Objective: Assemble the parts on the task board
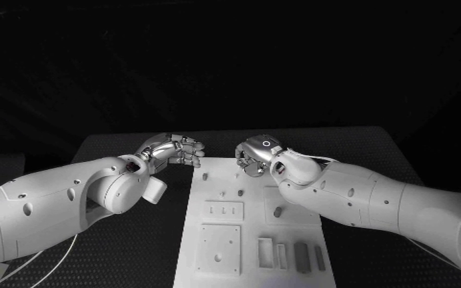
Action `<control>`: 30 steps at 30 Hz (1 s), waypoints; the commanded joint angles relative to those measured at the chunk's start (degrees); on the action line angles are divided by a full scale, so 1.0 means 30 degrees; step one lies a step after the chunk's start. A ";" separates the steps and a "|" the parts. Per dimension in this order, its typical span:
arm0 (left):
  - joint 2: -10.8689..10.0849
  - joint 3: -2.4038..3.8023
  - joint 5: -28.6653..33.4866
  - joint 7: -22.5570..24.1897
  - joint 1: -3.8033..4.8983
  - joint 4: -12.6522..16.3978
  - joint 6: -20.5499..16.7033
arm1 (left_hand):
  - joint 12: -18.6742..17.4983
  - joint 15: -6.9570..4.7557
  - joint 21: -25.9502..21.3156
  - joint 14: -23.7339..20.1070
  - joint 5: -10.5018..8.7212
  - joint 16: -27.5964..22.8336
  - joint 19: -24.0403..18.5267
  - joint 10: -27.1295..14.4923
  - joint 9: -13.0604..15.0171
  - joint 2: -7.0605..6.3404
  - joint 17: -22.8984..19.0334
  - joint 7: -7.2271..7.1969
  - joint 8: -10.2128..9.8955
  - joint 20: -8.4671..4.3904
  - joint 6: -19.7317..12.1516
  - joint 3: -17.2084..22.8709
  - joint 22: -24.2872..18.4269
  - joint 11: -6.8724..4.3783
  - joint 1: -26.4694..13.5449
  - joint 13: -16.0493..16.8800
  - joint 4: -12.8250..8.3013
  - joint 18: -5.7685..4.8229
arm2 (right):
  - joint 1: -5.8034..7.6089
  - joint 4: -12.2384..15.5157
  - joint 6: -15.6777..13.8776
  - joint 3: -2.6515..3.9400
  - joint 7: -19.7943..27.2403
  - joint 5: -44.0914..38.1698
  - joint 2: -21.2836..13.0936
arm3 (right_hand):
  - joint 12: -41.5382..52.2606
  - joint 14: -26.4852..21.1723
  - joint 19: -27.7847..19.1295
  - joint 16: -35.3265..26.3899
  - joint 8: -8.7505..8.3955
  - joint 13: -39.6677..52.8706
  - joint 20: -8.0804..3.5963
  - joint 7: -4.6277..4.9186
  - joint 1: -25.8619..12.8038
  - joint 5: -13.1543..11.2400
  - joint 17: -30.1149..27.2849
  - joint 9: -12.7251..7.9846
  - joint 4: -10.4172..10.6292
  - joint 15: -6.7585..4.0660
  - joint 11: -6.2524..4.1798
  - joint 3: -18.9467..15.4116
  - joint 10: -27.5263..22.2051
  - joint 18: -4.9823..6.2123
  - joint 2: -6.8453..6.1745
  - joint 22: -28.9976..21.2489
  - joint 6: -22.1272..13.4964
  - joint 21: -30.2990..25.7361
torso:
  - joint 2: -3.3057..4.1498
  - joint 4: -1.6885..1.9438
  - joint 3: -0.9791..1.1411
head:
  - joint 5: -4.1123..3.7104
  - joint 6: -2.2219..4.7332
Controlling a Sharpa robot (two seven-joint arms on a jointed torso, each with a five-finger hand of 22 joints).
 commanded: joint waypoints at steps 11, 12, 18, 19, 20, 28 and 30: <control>-0.0049 0.0021 -0.0046 0.0199 0.0184 0.0265 0.0323 | -0.0112 0.0071 -0.0152 0.0019 0.0097 -0.0167 0.0032 0.0147 -0.0021 -0.0016 0.0055 0.0099 -0.0088 -0.0149 -0.0005 -0.0087 -0.0022 0.0038 -0.0156 0.0034 -0.0028 -0.0029 | -0.0088 -0.0722 -0.0099 -0.0005 -0.0432 -0.0872 0.0491 | -0.0169 0.0165 0.0099 0.0115 0.0127 -0.0050 -0.0018 -0.0047 0.0073 0.0129 -0.0065 0.0509 0.0025 0.0018 0.0040 0.0161 0.0185 0.0585 -0.0110 0.0252 0.1088 0.0097 | 0.0321 0.0224 -0.0044 | -0.0186 0.0091; -0.0053 0.0023 -0.0046 0.0203 0.0184 0.0252 0.0318 | -0.0120 0.0071 -0.0156 0.0019 0.0097 -0.0175 0.0031 0.0149 -0.0020 -0.0024 0.0062 0.0100 -0.0091 -0.0149 -0.0004 -0.0089 -0.0022 0.0039 -0.0159 0.0036 -0.0030 -0.0031 | -0.0092 -0.0770 -0.0059 -0.0005 -0.0449 -0.0872 0.0510 | -0.0169 0.0165 0.0099 0.0115 0.0127 -0.0050 -0.0018 -0.0047 0.0073 0.0129 -0.0065 0.0509 0.0025 0.0018 0.0040 0.0161 0.0185 0.0585 -0.0110 0.0252 0.1088 0.0097 | 0.0350 0.0226 -0.0046 | -0.0179 0.0107; -0.0053 0.0028 -0.0046 0.0216 0.0243 0.0271 0.0316 | -0.0159 0.0077 -0.0171 0.0014 0.0097 -0.0211 0.0030 0.0143 -0.0024 -0.0062 0.0087 0.0107 -0.0115 -0.0150 -0.0021 -0.0101 -0.0020 0.0047 -0.0174 0.0040 -0.0033 -0.0038 | -0.0115 -0.0859 0.0086 -0.0005 -0.0432 -0.0866 0.0546 | -0.0179 0.0178 0.0107 0.0120 0.0122 -0.0056 -0.0019 -0.0047 0.0068 0.0129 -0.0063 0.0511 0.0027 0.0018 0.0039 0.0165 0.0200 0.0586 -0.0109 0.0249 0.1089 0.0097 | 0.0450 0.0254 -0.0067 | -0.0193 0.0064; -0.0046 0.0030 -0.0046 0.0223 0.0252 0.0267 0.0312 | -0.0164 0.0077 -0.0173 0.0013 0.0097 -0.0216 0.0030 0.0142 -0.0024 -0.0066 0.0091 0.0109 -0.0118 -0.0151 -0.0023 -0.0102 -0.0020 0.0048 -0.0174 0.0040 -0.0034 -0.0039 | -0.0115 -0.0827 0.0122 -0.0005 -0.0439 -0.0866 0.0544 | -0.0182 0.0189 0.0108 0.0129 0.0120 -0.0058 -0.0019 -0.0048 0.0067 0.0129 -0.0049 0.0511 0.0027 0.0017 0.0039 0.0166 0.0202 0.0586 -0.0109 0.0249 0.1089 0.0097 | 0.0465 0.0257 -0.0065 | -0.0193 0.0061; -0.0038 0.0032 -0.0046 0.0223 0.0259 0.0256 0.0301 | -0.0168 0.0077 -0.0175 0.0014 0.0097 -0.0219 0.0030 0.0142 -0.0025 -0.0066 0.0093 0.0110 -0.0120 -0.0151 -0.0024 -0.0101 -0.0020 0.0048 -0.0174 0.0041 -0.0034 -0.0039 | -0.0115 -0.0799 0.0155 -0.0005 -0.0441 -0.0866 0.0535 | -0.0185 0.0187 0.0110 0.0126 0.0119 -0.0059 -0.0019 -0.0048 0.0066 0.0129 -0.0056 0.0511 0.0026 0.0017 0.0039 0.0167 0.0205 0.0586 -0.0109 0.0248 0.1089 0.0097 | 0.0484 0.0263 -0.0064 | -0.0190 0.0049; -0.0057 0.0043 -0.0046 0.0203 0.0287 0.0265 0.0294 | -0.0189 0.0078 -0.0186 0.0015 0.0097 -0.0240 0.0029 0.0147 -0.0025 -0.0065 0.0111 0.0114 -0.0132 -0.0152 -0.0030 -0.0097 -0.0019 0.0050 -0.0171 0.0046 -0.0033 -0.0042 | -0.0115 -0.0773 0.0186 -0.0005 -0.0432 -0.0839 0.0343 | -0.0202 0.0201 0.0118 0.0129 0.0111 -0.0069 -0.0020 -0.0049 0.0063 0.0129 -0.0059 0.0514 0.0024 0.0017 0.0038 0.0173 0.0223 0.0586 -0.0113 0.0245 0.1090 0.0097 | 0.0497 0.0275 -0.0066 | -0.0157 -0.0036; -0.0064 0.0043 -0.0046 0.0199 0.0289 0.0258 0.0275 | -0.0194 0.0078 -0.0188 0.0016 0.0097 -0.0245 0.0030 0.0148 -0.0026 -0.0069 0.0115 0.0115 -0.0135 -0.0153 -0.0032 -0.0097 -0.0019 0.0051 -0.0172 0.0047 -0.0033 -0.0043 | -0.0115 -0.0784 0.0245 -0.0005 -0.0421 -0.0820 0.0330 | -0.0206 0.0202 0.0120 0.0128 0.0109 -0.0071 -0.0021 -0.0049 0.0062 0.0129 -0.0063 0.0514 0.0023 0.0017 0.0038 0.0175 0.0228 0.0586 -0.0115 0.0245 0.1090 0.0097 | 0.0502 0.0271 -0.0062 | -0.0144 -0.0040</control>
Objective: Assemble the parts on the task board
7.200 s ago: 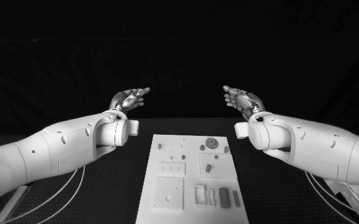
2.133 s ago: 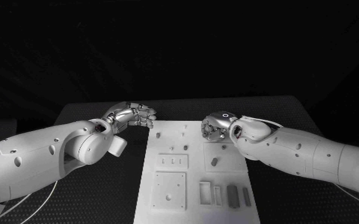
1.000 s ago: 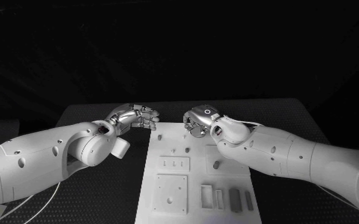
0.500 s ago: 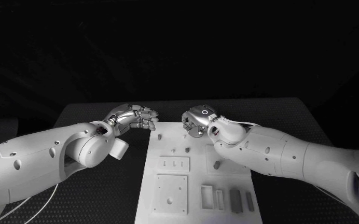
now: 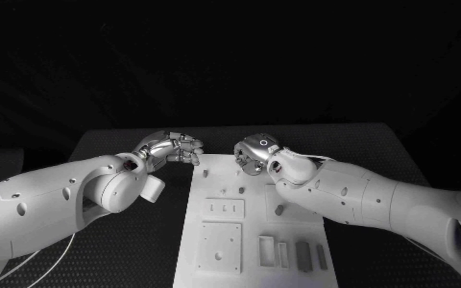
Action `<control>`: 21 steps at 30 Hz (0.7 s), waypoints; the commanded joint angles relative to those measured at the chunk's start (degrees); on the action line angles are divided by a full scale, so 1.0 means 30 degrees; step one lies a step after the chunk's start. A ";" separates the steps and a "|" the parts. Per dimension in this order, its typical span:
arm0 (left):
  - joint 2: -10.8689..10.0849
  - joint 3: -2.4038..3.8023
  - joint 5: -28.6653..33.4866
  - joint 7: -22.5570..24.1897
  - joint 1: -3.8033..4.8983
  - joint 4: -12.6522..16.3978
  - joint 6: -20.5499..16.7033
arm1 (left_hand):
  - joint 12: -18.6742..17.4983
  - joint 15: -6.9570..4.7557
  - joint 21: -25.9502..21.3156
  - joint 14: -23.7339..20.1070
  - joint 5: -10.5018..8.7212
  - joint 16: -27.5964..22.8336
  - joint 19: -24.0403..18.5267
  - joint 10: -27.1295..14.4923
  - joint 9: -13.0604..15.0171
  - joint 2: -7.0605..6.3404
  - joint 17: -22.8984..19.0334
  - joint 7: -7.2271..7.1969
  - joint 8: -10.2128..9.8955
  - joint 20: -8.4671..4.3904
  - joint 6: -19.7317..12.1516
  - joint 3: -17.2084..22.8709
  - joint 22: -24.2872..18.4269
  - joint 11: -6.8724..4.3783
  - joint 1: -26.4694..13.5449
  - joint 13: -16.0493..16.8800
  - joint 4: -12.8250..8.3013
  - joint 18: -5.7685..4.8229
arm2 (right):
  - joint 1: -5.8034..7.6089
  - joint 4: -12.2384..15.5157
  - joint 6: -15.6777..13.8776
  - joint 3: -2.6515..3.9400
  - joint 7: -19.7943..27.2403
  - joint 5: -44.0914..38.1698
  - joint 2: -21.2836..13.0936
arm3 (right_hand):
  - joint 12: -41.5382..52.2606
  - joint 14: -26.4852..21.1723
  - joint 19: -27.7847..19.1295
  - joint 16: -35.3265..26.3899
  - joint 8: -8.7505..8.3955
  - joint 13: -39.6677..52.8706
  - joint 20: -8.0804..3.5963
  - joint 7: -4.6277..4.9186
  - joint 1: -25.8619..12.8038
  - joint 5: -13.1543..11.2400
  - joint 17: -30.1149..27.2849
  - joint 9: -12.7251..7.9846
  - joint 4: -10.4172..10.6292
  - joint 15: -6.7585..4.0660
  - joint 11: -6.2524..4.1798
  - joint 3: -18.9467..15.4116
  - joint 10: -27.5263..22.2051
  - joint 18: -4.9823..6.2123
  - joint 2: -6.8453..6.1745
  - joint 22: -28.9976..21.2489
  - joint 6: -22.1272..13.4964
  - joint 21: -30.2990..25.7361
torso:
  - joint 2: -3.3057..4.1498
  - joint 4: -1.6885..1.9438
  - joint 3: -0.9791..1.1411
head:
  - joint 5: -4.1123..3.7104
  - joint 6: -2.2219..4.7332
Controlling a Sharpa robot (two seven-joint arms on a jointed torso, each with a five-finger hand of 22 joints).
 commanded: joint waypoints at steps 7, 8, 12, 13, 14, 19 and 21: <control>-0.0058 0.0021 -0.0046 0.0157 0.0075 0.0055 0.0219 | -0.0136 0.0080 -0.0118 0.0018 0.0097 -0.0110 0.0031 0.0151 -0.0026 -0.0076 0.0038 0.0118 -0.0072 -0.0153 -0.0034 -0.0097 -0.0018 0.0053 -0.0173 0.0037 -0.0034 0.0041 | -0.0034 -0.0031 0.0561 -0.0019 -0.0037 -0.0148 -0.0094 | -0.0079 0.0161 0.0094 0.0083 0.0105 -0.0026 -0.0055 -0.0022 0.0203 0.0052 0.0005 0.0517 -0.0030 -0.0046 -0.0033 0.0128 0.0175 0.0582 0.0034 0.0243 0.1063 0.0097 | 0.0034 -0.0013 0.0015 | 0.0082 -0.0079; -0.0069 0.0021 -0.0046 0.0142 0.0078 0.0055 0.0214 | -0.0141 0.0080 -0.0121 0.0019 0.0097 -0.0114 0.0030 0.0150 -0.0027 -0.0083 0.0043 0.0120 -0.0076 -0.0153 -0.0037 -0.0098 -0.0018 0.0054 -0.0172 0.0038 -0.0035 0.0040 | -0.0034 -0.0040 0.0583 -0.0019 -0.0047 -0.0148 -0.0094 | -0.0080 0.0162 0.0095 0.0083 0.0104 -0.0026 -0.0055 -0.0023 0.0203 0.0052 0.0003 0.0517 -0.0030 -0.0046 -0.0034 0.0128 0.0177 0.0582 0.0034 0.0243 0.1064 0.0098 | 0.0038 -0.0015 0.0015 | 0.0088 -0.0088; -0.0071 0.0021 -0.0046 0.0144 0.0080 0.0029 0.0212 | -0.0159 0.0082 -0.0129 0.0020 0.0097 -0.0129 0.0028 0.0148 -0.0027 -0.0099 0.0055 0.0123 -0.0084 -0.0154 -0.0042 -0.0099 -0.0017 0.0057 -0.0168 0.0040 -0.0041 0.0038 | -0.0039 -0.0159 0.0612 -0.0019 -0.0076 -0.0148 -0.0100 | -0.0086 0.0168 0.0100 0.0085 0.0101 -0.0029 -0.0055 -0.0024 0.0205 0.0052 0.0001 0.0518 -0.0034 -0.0045 -0.0035 0.0132 0.0188 0.0582 0.0032 0.0242 0.1066 0.0099 | 0.0060 -0.0017 0.0020 | 0.0074 -0.0069; -0.0063 0.0021 -0.0046 0.0144 0.0080 0.0024 0.0212 | -0.0162 0.0082 -0.0130 0.0019 0.0097 -0.0132 0.0028 0.0147 -0.0027 -0.0101 0.0058 0.0123 -0.0086 -0.0154 -0.0042 -0.0098 -0.0017 0.0058 -0.0167 0.0041 -0.0042 0.0038 | -0.0041 -0.0172 0.0638 -0.0019 -0.0067 -0.0148 -0.0092 | -0.0087 0.0173 0.0100 0.0089 0.0101 -0.0030 -0.0055 -0.0024 0.0206 0.0052 0.0006 0.0519 -0.0035 -0.0045 -0.0036 0.0133 0.0190 0.0582 0.0031 0.0242 0.1066 0.0099 | 0.0058 -0.0006 0.0017 | 0.0054 -0.0060; -0.0060 0.0021 -0.0046 0.0146 0.0080 0.0024 0.0217 | -0.0166 0.0082 -0.0132 0.0020 0.0097 -0.0136 0.0027 0.0148 -0.0027 -0.0103 0.0060 0.0123 -0.0087 -0.0154 -0.0043 -0.0098 -0.0017 0.0058 -0.0167 0.0041 -0.0042 0.0037 | -0.0043 -0.0170 0.0656 -0.0019 -0.0067 -0.0148 -0.0092 | -0.0088 0.0170 0.0101 0.0086 0.0100 -0.0031 -0.0055 -0.0025 0.0206 0.0052 -0.0001 0.0519 -0.0036 -0.0045 -0.0036 0.0133 0.0193 0.0582 0.0030 0.0242 0.1068 0.0099 | 0.0056 -0.0002 0.0015 | 0.0050 -0.0063; -0.0078 0.0021 -0.0046 0.0129 0.0080 0.0042 0.0217 | -0.0175 0.0083 -0.0136 0.0020 0.0098 -0.0145 0.0028 0.0149 -0.0027 -0.0104 0.0068 0.0125 -0.0092 -0.0154 -0.0044 -0.0096 -0.0016 0.0060 -0.0164 0.0043 -0.0042 0.0036 | -0.0105 -0.0055 0.0837 -0.0021 -0.0039 -0.0086 -0.0116 | -0.0093 0.0190 0.0105 0.0101 0.0099 -0.0033 -0.0055 -0.0026 0.0205 0.0051 0.0020 0.0521 -0.0036 -0.0044 -0.0038 0.0135 0.0204 0.0582 0.0028 0.0241 0.1072 0.0100 | 0.0077 -0.0005 0.0007 | 0.0042 -0.0145; -0.0087 0.0021 -0.0046 0.0131 0.0080 0.0038 0.0208 | -0.0179 0.0083 -0.0137 0.0020 0.0098 -0.0148 0.0028 0.0148 -0.0027 -0.0104 0.0071 0.0125 -0.0093 -0.0154 -0.0044 -0.0095 -0.0015 0.0061 -0.0163 0.0044 -0.0042 0.0036 | -0.0153 0.0004 0.0918 -0.0021 -0.0026 -0.0077 -0.0140 | -0.0095 0.0185 0.0106 0.0095 0.0098 -0.0034 -0.0054 -0.0027 0.0204 0.0051 0.0007 0.0522 -0.0036 -0.0044 -0.0038 0.0135 0.0209 0.0582 0.0028 0.0241 0.1074 0.0100 | 0.0076 -0.0019 0.0012 | 0.0077 -0.0161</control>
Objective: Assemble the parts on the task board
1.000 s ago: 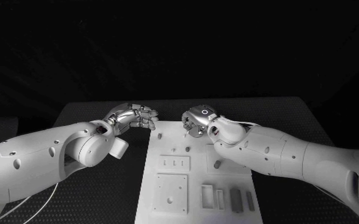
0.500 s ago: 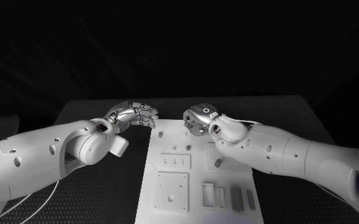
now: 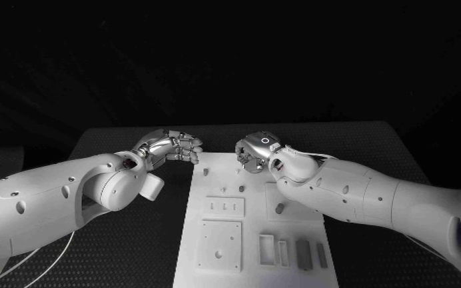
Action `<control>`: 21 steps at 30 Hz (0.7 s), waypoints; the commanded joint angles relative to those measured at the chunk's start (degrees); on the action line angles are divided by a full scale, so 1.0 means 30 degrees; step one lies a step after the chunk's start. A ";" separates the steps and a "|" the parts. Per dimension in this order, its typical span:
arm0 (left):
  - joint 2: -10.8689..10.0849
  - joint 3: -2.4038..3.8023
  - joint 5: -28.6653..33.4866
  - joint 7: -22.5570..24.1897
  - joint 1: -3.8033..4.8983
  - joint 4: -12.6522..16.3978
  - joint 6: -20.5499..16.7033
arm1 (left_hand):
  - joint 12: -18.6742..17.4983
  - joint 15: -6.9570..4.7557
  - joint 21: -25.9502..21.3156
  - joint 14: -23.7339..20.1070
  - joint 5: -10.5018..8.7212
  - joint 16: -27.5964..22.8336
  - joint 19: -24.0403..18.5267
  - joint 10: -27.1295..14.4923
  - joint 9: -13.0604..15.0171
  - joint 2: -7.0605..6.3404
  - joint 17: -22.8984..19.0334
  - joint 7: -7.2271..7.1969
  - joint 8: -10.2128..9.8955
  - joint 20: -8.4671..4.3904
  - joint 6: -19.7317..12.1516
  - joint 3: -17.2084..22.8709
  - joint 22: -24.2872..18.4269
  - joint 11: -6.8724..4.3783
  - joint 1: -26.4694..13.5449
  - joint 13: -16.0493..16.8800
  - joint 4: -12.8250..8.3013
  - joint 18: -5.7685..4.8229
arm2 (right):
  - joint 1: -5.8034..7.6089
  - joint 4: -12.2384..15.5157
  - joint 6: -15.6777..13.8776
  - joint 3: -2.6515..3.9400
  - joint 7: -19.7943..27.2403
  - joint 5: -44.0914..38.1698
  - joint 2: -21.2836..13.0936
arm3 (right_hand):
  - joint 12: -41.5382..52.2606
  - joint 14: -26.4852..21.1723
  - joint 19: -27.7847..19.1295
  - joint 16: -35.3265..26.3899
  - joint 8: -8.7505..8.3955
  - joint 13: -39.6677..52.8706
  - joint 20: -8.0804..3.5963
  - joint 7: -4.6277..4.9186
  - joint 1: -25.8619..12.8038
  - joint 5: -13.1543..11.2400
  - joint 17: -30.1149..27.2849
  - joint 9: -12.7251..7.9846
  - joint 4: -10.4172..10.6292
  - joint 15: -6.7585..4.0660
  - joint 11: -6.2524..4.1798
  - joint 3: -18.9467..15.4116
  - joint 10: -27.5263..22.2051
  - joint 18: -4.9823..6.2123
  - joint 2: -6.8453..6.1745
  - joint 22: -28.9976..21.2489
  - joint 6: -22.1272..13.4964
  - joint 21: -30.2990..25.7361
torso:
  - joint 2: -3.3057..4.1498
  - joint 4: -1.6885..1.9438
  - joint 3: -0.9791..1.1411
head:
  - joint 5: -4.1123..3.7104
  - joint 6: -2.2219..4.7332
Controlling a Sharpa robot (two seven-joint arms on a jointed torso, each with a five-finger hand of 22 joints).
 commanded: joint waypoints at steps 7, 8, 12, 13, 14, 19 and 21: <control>-0.0026 0.0019 -0.0046 0.0143 0.0061 0.0069 0.0204 | -0.0125 0.0085 -0.0069 0.0021 0.0098 -0.0089 0.0027 0.0078 -0.0026 -0.0031 0.0031 0.0127 -0.0099 -0.0153 -0.0044 -0.0094 -0.0015 -0.0008 -0.0084 0.0033 -0.0041 0.0040 | -0.0216 0.0030 0.0963 -0.0080 -0.0035 -0.0036 -0.0097 | -0.0105 0.0130 0.0080 0.0102 0.0091 -0.0023 -0.0089 -0.0026 0.0116 0.0054 0.0007 0.0525 0.0024 0.0023 0.0031 0.0088 0.0158 0.0577 0.0010 0.0239 0.1073 0.0100 | 0.0018 -0.0011 0.0007 | 0.0053 -0.0098; -0.0030 0.0019 -0.0046 0.0145 0.0061 0.0060 0.0204 | -0.0126 0.0085 -0.0070 0.0021 0.0098 -0.0090 0.0027 0.0078 -0.0026 -0.0032 0.0031 0.0127 -0.0099 -0.0153 -0.0044 -0.0094 -0.0015 -0.0008 -0.0084 0.0033 -0.0041 0.0040 | -0.0216 0.0052 0.0978 -0.0080 -0.0037 -0.0036 -0.0106 | -0.0106 0.0126 0.0080 0.0098 0.0090 -0.0023 -0.0089 -0.0026 0.0116 0.0054 -0.0002 0.0525 0.0024 0.0023 0.0031 0.0089 0.0159 0.0577 0.0011 0.0239 0.1073 0.0100 | 0.0018 -0.0011 0.0007 | 0.0053 -0.0098; -0.0028 0.0019 -0.0046 0.0149 0.0061 0.0026 0.0180 | -0.0131 0.0085 -0.0072 0.0022 0.0098 -0.0095 0.0027 0.0080 -0.0026 -0.0032 0.0036 0.0127 -0.0100 -0.0154 -0.0043 -0.0093 -0.0014 -0.0008 -0.0082 0.0035 -0.0041 0.0039 | -0.0220 0.0166 0.0974 -0.0080 -0.0061 -0.0036 -0.0159 | -0.0109 0.0131 0.0083 0.0100 0.0088 -0.0024 -0.0088 -0.0027 0.0114 0.0054 -0.0001 0.0525 0.0023 0.0023 0.0030 0.0090 0.0165 0.0577 0.0013 0.0239 0.1074 0.0101 | 0.0027 -0.0005 0.0011 | 0.0055 -0.0120; -0.0030 0.0019 -0.0046 0.0147 0.0061 0.0024 0.0178 | -0.0132 0.0085 -0.0072 0.0023 0.0097 -0.0096 0.0028 0.0080 -0.0025 -0.0032 0.0037 0.0127 -0.0101 -0.0154 -0.0043 -0.0092 -0.0014 -0.0007 -0.0082 0.0035 -0.0041 0.0039 | -0.0222 0.0171 0.0985 -0.0080 -0.0068 -0.0036 -0.0164 | -0.0110 0.0132 0.0084 0.0101 0.0088 -0.0025 -0.0088 -0.0027 0.0113 0.0054 -0.0001 0.0526 0.0023 0.0023 0.0030 0.0090 0.0167 0.0577 0.0014 0.0238 0.1074 0.0101 | 0.0027 -0.0007 0.0015 | 0.0066 -0.0120; -0.0034 0.0019 -0.0046 0.0145 0.0061 0.0026 0.0193 | -0.0134 0.0085 -0.0073 0.0023 0.0097 -0.0098 0.0028 0.0081 -0.0025 -0.0032 0.0039 0.0127 -0.0102 -0.0153 -0.0043 -0.0092 -0.0014 -0.0007 -0.0081 0.0036 -0.0041 0.0039 | -0.0223 0.0177 0.0989 -0.0080 -0.0070 -0.0036 -0.0172 | -0.0111 0.0138 0.0084 0.0106 0.0087 -0.0025 -0.0088 -0.0027 0.0113 0.0054 0.0008 0.0526 0.0023 0.0023 0.0030 0.0090 0.0168 0.0577 0.0014 0.0238 0.1075 0.0101 | 0.0027 -0.0010 0.0019 | 0.0074 -0.0123; -0.0048 0.0019 -0.0046 0.0141 0.0061 0.0029 0.0197 | -0.0144 0.0086 -0.0078 0.0024 0.0097 -0.0108 0.0027 0.0084 -0.0025 -0.0035 0.0048 0.0128 -0.0105 -0.0153 -0.0043 -0.0091 -0.0013 -0.0007 -0.0079 0.0038 -0.0042 0.0037 | -0.0236 0.0222 0.1038 -0.0080 -0.0106 -0.0058 -0.0206 | -0.0117 0.0149 0.0089 0.0112 0.0085 -0.0028 -0.0087 -0.0029 0.0110 0.0053 0.0011 0.0528 0.0020 0.0024 0.0029 0.0091 0.0180 0.0577 0.0013 0.0238 0.1079 0.0102 | 0.0037 -0.0020 0.0022 | 0.0072 -0.0146; -0.0047 0.0019 -0.0046 0.0143 0.0061 0.0024 0.0200 | -0.0148 0.0086 -0.0081 0.0024 0.0097 -0.0112 0.0027 0.0086 -0.0024 -0.0036 0.0052 0.0128 -0.0106 -0.0153 -0.0041 -0.0091 -0.0013 -0.0006 -0.0079 0.0040 -0.0041 0.0036 | -0.0238 0.0248 0.1065 -0.0080 -0.0110 -0.0058 -0.0208 | -0.0118 0.0158 0.0092 0.0119 0.0086 -0.0029 -0.0087 -0.0030 0.0110 0.0053 0.0021 0.0530 0.0020 0.0025 0.0028 0.0091 0.0186 0.0577 0.0014 0.0238 0.1083 0.0103 | 0.0037 -0.0020 0.0022 | 0.0072 -0.0146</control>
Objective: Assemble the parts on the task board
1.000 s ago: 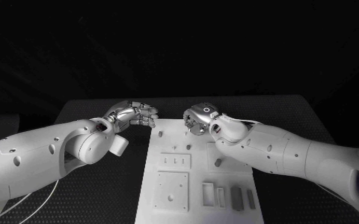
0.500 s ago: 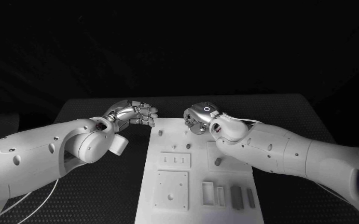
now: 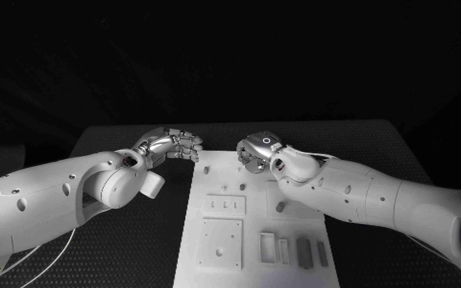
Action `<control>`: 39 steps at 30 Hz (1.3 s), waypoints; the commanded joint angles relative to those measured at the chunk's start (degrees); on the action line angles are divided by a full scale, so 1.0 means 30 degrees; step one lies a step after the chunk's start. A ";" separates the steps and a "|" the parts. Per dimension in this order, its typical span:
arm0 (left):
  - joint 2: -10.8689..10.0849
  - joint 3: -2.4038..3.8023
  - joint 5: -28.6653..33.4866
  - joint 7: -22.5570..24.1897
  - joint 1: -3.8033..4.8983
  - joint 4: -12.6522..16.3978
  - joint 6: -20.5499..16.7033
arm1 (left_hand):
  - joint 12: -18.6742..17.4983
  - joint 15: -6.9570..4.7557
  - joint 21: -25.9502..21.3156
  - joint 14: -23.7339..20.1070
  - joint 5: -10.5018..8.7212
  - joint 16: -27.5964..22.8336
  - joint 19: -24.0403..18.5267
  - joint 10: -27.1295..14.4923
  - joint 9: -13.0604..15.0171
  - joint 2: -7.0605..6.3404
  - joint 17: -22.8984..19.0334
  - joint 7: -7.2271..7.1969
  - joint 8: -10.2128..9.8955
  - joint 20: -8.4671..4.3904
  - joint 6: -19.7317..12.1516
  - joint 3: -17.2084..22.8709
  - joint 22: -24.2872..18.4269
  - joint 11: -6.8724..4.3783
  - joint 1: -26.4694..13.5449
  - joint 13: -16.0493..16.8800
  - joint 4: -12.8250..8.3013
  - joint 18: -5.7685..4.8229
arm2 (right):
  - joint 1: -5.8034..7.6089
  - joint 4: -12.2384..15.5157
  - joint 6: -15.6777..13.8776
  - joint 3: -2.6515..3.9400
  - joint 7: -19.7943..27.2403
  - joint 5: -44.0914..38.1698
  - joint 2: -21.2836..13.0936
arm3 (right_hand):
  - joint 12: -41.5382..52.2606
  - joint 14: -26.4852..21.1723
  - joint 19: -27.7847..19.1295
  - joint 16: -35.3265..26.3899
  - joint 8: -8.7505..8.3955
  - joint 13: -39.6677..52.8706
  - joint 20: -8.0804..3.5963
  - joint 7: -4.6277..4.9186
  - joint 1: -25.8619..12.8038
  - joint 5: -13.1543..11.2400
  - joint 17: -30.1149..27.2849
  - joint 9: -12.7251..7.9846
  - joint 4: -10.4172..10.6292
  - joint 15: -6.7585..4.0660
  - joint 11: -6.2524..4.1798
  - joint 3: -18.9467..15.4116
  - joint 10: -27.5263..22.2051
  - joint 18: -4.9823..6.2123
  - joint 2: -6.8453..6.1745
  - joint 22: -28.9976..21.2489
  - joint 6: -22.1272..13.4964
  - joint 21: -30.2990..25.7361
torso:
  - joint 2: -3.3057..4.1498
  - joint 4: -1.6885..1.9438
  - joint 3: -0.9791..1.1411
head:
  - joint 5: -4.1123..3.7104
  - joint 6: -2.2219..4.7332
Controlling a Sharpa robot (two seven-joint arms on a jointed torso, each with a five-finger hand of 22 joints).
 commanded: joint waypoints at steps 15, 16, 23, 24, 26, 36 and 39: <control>0.0069 0.0017 -0.0045 0.0135 0.0056 -0.0014 0.0209 | -0.0096 0.0088 -0.0093 0.0029 0.0097 -0.0140 0.0030 0.0096 -0.0022 -0.0040 0.0054 0.0130 -0.0116 -0.0153 -0.0039 -0.0089 -0.0010 -0.0004 -0.0080 0.0035 -0.0037 0.0038 | -0.0149 -0.0499 0.1119 -0.0092 -0.0156 -0.0101 0.0324 | -0.0141 0.0158 0.0077 0.0103 0.0070 -0.0040 -0.0115 0.0003 0.0043 0.0070 -0.0034 0.0536 0.0044 0.0025 -0.0043 0.0116 0.0154 0.0568 0.0050 0.0235 0.1052 0.0105 | 0.0025 0.0020 -0.0001 | -0.0041 0.0049; 0.0078 0.0017 -0.0045 0.0130 0.0056 -0.0015 0.0207 | -0.0097 0.0088 -0.0094 0.0030 0.0097 -0.0142 0.0030 0.0096 -0.0021 -0.0041 0.0055 0.0130 -0.0117 -0.0152 -0.0039 -0.0089 -0.0010 -0.0004 -0.0080 0.0036 -0.0036 0.0038 | -0.0164 -0.0541 0.1190 -0.0096 -0.0169 -0.0079 0.0355 | -0.0144 0.0155 0.0078 0.0099 0.0066 -0.0042 -0.0115 0.0004 0.0040 0.0070 -0.0041 0.0535 0.0044 0.0025 -0.0042 0.0115 0.0156 0.0568 0.0045 0.0235 0.1048 0.0104 | 0.0027 0.0025 -0.0004 | -0.0041 0.0052; 0.0051 0.0017 -0.0045 0.0108 0.0058 -0.0006 0.0189 | -0.0113 0.0088 -0.0100 0.0033 0.0096 -0.0157 0.0032 0.0100 -0.0021 -0.0045 0.0070 0.0131 -0.0123 -0.0153 -0.0040 -0.0089 -0.0008 -0.0003 -0.0080 0.0040 -0.0035 0.0036 | -0.0191 -0.0693 0.1535 -0.0119 -0.0176 0.0201 0.0493 | -0.0197 0.0150 0.0088 0.0080 -0.0042 -0.0054 -0.0106 0.0046 -0.0021 0.0070 -0.0095 0.0513 0.0057 0.0031 -0.0004 0.0102 0.0194 0.0569 -0.0015 0.0224 0.0912 0.0091 | 0.0036 0.0037 -0.0003 | -0.0042 0.0018; 0.0058 0.0017 -0.0045 0.0101 0.0058 -0.0012 0.0191 | -0.0115 0.0088 -0.0101 0.0034 0.0096 -0.0159 0.0032 0.0101 -0.0021 -0.0047 0.0073 0.0132 -0.0125 -0.0153 -0.0041 -0.0090 -0.0008 -0.0003 -0.0081 0.0041 -0.0035 0.0036 | -0.0191 -0.0682 0.1558 -0.0119 -0.0175 0.0248 0.0489 | -0.0216 0.0150 0.0088 0.0077 -0.0118 -0.0056 -0.0102 0.0077 -0.0047 0.0072 -0.0109 0.0491 0.0067 0.0038 0.0025 0.0101 0.0207 0.0569 -0.0045 0.0217 0.0800 0.0080 | 0.0037 0.0031 -0.0008 | -0.0037 0.0024; 0.0058 0.0017 -0.0045 0.0079 0.0058 -0.0019 0.0187 | -0.0120 0.0088 -0.0103 0.0035 0.0096 -0.0164 0.0032 0.0102 -0.0020 -0.0051 0.0077 0.0133 -0.0127 -0.0153 -0.0042 -0.0090 -0.0007 -0.0002 -0.0081 0.0042 -0.0036 0.0036 | -0.0191 -0.0693 0.1538 -0.0121 -0.0184 0.0307 0.0489 | -0.0253 0.0151 0.0094 0.0075 -0.0300 -0.0055 -0.0094 0.0155 -0.0072 0.0072 -0.0139 0.0435 0.0082 0.0069 0.0097 0.0115 0.0235 0.0569 -0.0105 0.0206 0.0529 0.0062 | 0.0044 0.0036 -0.0017 | -0.0021 0.0020; 0.0029 0.0017 -0.0045 0.0058 0.0058 -0.0032 0.0158 | -0.0165 0.0089 -0.0120 0.0044 0.0097 -0.0203 0.0037 0.0104 -0.0029 -0.0080 0.0116 0.0154 -0.0171 -0.0154 -0.0092 -0.0096 -0.0002 0.0004 -0.0083 0.0052 -0.0037 0.0034 | -0.0190 -0.0411 0.1066 -0.0123 -0.0341 0.0904 0.0222 | -0.0398 0.0021 0.0166 -0.0032 -0.2274 0.0014 -0.0109 0.0936 -0.0010 0.0067 -0.0463 -0.0496 0.0098 0.0638 0.0806 0.0205 0.0253 0.0569 -0.0732 0.0160 -0.2730 -0.0023 | 0.0031 0.0002 -0.0006 | 0.0010 0.0016; 0.0009 0.0017 -0.0045 0.0055 0.0058 -0.0050 0.0139 | -0.0179 0.0089 -0.0126 0.0048 0.0096 -0.0214 0.0038 0.0104 -0.0031 -0.0091 0.0128 0.0161 -0.0183 -0.0154 -0.0105 -0.0098 -0.0001 0.0006 -0.0083 0.0054 -0.0039 0.0033 | -0.0186 -0.0118 0.0654 -0.0123 -0.0387 0.0968 -0.0013 | -0.0406 0.0012 0.0196 -0.0046 -0.2643 0.0041 -0.0111 0.1086 -0.0011 0.0072 -0.0513 -0.0675 0.0124 0.0763 0.0945 0.0169 0.0231 0.0569 -0.1012 0.0144 -0.3418 -0.0047 | 0.0025 0.0001 -0.0003 | 0.0015 0.0038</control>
